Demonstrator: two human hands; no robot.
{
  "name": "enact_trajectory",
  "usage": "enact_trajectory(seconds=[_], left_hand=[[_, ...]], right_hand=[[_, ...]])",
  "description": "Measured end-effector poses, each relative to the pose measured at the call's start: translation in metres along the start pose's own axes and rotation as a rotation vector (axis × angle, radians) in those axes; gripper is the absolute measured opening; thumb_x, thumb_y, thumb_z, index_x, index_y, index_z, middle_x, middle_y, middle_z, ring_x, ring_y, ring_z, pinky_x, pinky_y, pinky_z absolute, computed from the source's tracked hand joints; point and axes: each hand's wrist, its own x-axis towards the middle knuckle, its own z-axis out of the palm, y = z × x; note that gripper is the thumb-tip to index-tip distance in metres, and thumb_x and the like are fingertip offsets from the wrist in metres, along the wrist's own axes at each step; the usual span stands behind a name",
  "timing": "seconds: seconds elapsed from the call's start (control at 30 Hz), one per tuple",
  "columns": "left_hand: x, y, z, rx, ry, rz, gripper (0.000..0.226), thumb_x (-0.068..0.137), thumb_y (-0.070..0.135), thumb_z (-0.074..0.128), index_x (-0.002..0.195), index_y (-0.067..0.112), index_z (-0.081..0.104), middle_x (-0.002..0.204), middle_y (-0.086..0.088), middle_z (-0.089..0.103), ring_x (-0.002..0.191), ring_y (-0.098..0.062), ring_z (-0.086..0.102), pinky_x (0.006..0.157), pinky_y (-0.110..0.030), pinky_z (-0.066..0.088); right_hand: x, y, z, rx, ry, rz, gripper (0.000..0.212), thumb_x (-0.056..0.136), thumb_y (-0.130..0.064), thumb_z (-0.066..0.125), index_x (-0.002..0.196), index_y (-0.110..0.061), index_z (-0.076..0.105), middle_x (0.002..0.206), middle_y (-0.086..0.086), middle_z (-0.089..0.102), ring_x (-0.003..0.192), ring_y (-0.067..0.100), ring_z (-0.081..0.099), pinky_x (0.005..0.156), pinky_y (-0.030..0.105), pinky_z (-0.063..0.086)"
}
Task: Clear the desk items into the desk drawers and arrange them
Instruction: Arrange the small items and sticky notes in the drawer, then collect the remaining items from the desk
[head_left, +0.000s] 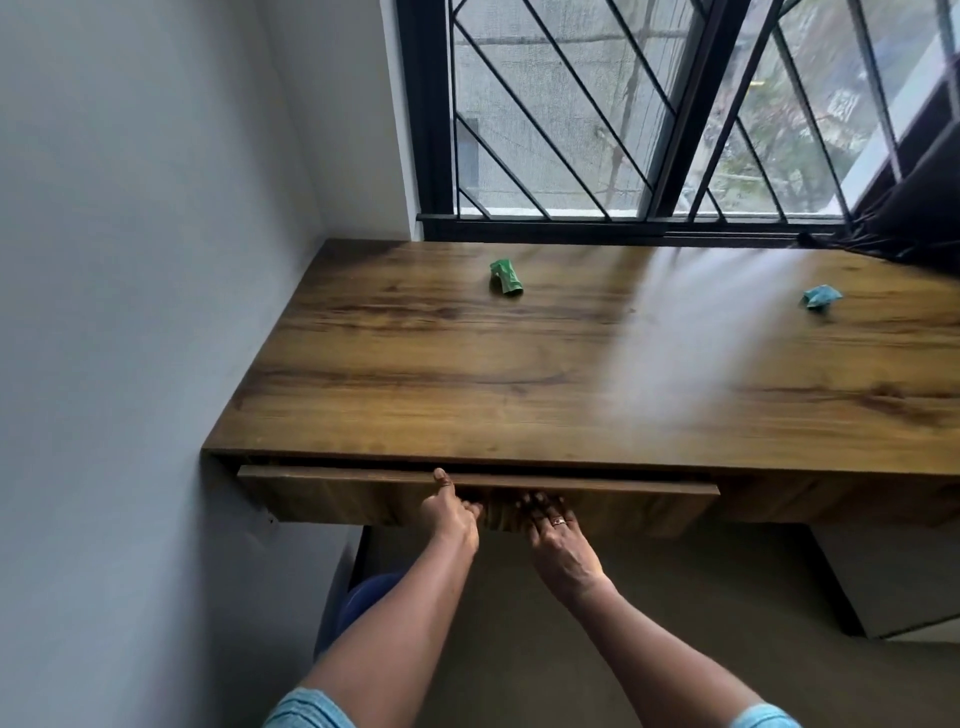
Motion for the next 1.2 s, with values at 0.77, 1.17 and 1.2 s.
enact_trajectory(seconds=[0.77, 1.17, 1.2], left_hand=[[-0.012, 0.010, 0.032, 0.422, -0.083, 0.021, 0.056, 0.101, 0.039, 0.037, 0.144, 0.003, 0.035, 0.150, -0.016, 0.035, 0.137, -0.035, 0.036, 0.113, -0.048, 0.033], [-0.071, -0.035, 0.134, 1.012, -0.500, 0.072, 0.028, 0.099, 0.016, 0.035, 0.108, -0.002, 0.054, 0.085, -0.016, 0.059, 0.070, -0.029, 0.059, 0.061, -0.030, 0.043], [-0.076, -0.040, 0.147, 1.029, -0.519, 0.097, 0.023, 0.098, 0.016, 0.036, 0.101, 0.000, 0.052, 0.076, -0.013, 0.056, 0.061, -0.025, 0.054, 0.054, -0.026, 0.039]], right_hand=[[-0.004, 0.010, -0.051, 0.022, -0.012, 0.026, 0.055, 0.067, -0.017, 0.031, 0.102, -0.013, 0.074, 0.108, 0.002, 0.072, 0.106, 0.018, 0.067, 0.098, 0.037, 0.047], [-0.033, 0.099, -0.117, -0.020, 0.204, 0.378, 0.051, 0.067, -0.018, 0.069, 0.116, -0.007, 0.065, 0.112, 0.010, 0.070, 0.109, 0.022, 0.065, 0.085, 0.028, 0.054], [-0.033, 0.112, -0.121, -0.009, 0.189, 0.399, 0.048, 0.079, -0.014, 0.058, 0.127, -0.006, 0.056, 0.123, 0.012, 0.063, 0.119, 0.025, 0.058, 0.094, 0.032, 0.049]])
